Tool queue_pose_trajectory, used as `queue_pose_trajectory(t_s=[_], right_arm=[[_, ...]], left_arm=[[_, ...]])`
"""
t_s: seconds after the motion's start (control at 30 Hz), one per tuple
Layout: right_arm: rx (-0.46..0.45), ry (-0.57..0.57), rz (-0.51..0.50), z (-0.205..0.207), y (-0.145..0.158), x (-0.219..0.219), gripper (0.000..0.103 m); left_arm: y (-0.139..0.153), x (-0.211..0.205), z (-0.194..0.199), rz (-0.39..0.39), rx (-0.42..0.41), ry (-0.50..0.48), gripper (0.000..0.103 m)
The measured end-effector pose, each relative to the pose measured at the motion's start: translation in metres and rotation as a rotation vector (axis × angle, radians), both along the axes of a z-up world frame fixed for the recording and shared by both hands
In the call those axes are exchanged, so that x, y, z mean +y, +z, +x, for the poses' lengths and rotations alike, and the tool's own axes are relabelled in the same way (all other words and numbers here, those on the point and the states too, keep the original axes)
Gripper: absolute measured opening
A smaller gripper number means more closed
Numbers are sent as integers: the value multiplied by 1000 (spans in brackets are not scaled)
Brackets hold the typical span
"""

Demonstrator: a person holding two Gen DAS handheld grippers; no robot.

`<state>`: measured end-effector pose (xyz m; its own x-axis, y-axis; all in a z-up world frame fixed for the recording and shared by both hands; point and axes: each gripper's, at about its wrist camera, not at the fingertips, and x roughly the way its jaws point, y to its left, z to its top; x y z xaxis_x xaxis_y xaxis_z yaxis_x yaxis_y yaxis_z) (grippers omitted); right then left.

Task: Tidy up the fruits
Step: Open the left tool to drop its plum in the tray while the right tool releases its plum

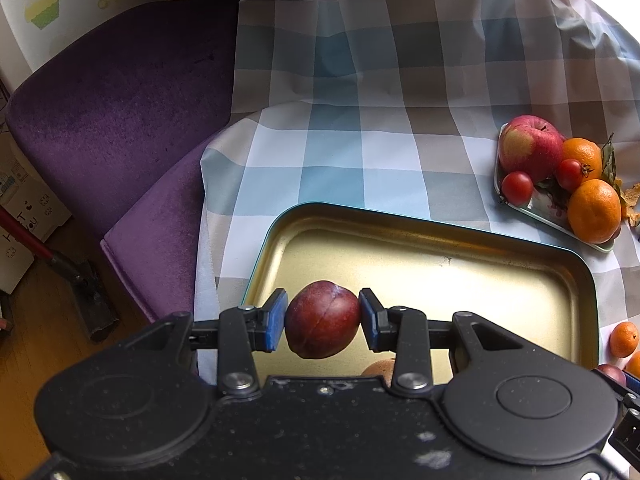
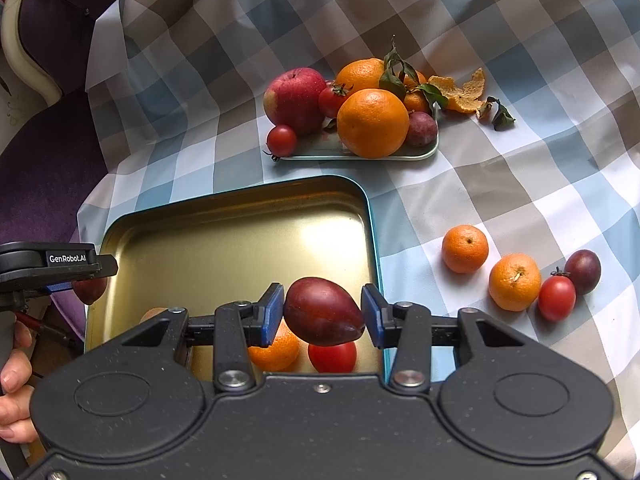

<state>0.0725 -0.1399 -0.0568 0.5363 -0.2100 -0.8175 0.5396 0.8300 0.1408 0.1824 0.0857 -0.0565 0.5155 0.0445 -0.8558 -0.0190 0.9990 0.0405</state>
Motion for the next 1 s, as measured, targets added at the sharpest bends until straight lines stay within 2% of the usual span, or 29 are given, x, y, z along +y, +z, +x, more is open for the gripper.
queue_pose_trajectory(t_s=[0.43,0.63,1.0], right_arm=[[1,36,-50,13,-5,21,51],[-24,56,-60,18,-4,31,51],[-5,44,-15,27,-10,31,51]], left_arm=[[9,13,-12,30,-79,-40,44],[5,26,-11,22,-70,-29,45],[-1,49,-9,29,-54,11,47]])
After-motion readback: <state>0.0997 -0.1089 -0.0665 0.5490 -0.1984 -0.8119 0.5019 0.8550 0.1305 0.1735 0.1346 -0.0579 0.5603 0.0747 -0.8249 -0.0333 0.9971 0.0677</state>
